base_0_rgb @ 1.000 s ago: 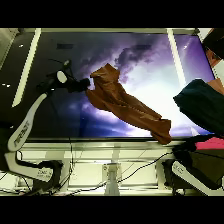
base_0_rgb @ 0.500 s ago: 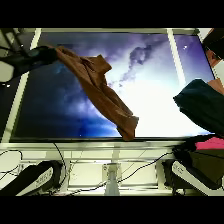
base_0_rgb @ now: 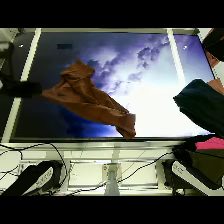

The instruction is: Fold the clothes and pants, and hang the long-sleeved shirts on hangers.

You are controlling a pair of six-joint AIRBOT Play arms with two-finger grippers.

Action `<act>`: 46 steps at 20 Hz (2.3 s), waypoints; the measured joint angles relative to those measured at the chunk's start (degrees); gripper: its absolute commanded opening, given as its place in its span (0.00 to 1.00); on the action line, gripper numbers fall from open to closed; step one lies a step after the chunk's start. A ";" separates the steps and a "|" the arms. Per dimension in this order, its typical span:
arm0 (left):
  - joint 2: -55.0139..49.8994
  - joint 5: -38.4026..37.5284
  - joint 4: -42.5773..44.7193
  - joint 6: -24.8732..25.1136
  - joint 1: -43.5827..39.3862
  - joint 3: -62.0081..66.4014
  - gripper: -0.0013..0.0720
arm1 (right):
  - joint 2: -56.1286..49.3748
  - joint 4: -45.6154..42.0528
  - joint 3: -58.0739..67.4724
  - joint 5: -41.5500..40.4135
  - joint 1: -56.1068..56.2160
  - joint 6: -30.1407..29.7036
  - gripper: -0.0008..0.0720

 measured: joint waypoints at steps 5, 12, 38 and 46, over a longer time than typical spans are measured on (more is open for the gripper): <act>-3.43 -11.50 2.67 1.53 0.00 -5.51 0.96 | -0.07 -0.09 -1.11 0.35 0.00 0.02 0.70; -8.33 -4.37 8.39 2.91 0.11 -8.09 0.95 | -0.07 -0.24 -1.38 1.31 0.00 0.00 0.70; -32.65 25.81 -40.63 41.16 34.75 -8.35 0.69 | -0.07 -4.07 -1.38 1.46 0.00 -1.09 0.70; -37.44 21.64 -41.97 47.32 34.99 -8.17 0.66 | -0.07 -4.02 -1.38 1.49 0.00 -1.07 0.70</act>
